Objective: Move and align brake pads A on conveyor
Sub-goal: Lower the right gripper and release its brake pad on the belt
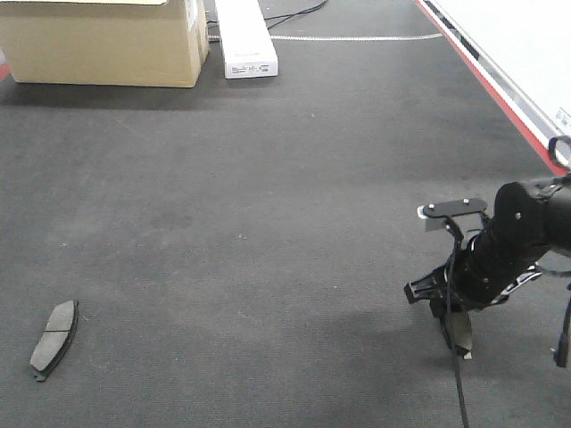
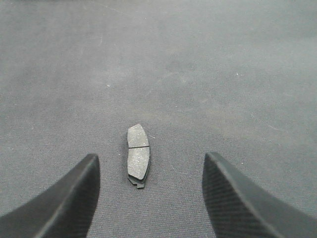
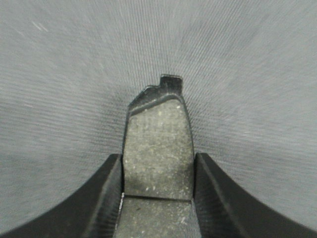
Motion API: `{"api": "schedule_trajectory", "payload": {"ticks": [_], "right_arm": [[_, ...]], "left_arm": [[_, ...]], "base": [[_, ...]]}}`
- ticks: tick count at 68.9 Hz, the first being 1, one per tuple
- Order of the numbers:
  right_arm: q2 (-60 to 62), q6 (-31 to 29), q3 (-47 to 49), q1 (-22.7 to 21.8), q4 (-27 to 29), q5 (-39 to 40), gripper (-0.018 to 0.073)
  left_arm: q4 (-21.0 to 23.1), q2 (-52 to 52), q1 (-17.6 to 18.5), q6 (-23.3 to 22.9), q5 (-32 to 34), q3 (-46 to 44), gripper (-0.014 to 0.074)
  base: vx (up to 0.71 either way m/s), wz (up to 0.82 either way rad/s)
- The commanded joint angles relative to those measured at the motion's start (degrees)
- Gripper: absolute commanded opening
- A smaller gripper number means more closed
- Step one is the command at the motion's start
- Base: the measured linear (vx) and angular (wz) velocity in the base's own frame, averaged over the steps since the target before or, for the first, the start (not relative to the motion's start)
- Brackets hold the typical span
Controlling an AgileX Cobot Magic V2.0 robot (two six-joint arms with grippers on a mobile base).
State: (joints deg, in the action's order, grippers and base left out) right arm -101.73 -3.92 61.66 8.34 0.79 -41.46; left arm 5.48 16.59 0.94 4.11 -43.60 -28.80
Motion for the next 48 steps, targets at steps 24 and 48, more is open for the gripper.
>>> {"api": "schedule_trajectory", "payload": {"ticks": [24,48], "right_arm": [[1.38,1.27,1.78,-0.35,-0.26,4.44,0.0419],[16.35,1.01,-1.9,-0.21,2.33,6.03,0.0429]], "left_arm": [[0.66,0.61,0.22,-0.19,3.62,-1.15,0.0425],[0.66,0.61,0.22,-0.19,3.62,-1.15,0.0425]], "base": [[0.0,0.0],[0.0,0.0]]}}
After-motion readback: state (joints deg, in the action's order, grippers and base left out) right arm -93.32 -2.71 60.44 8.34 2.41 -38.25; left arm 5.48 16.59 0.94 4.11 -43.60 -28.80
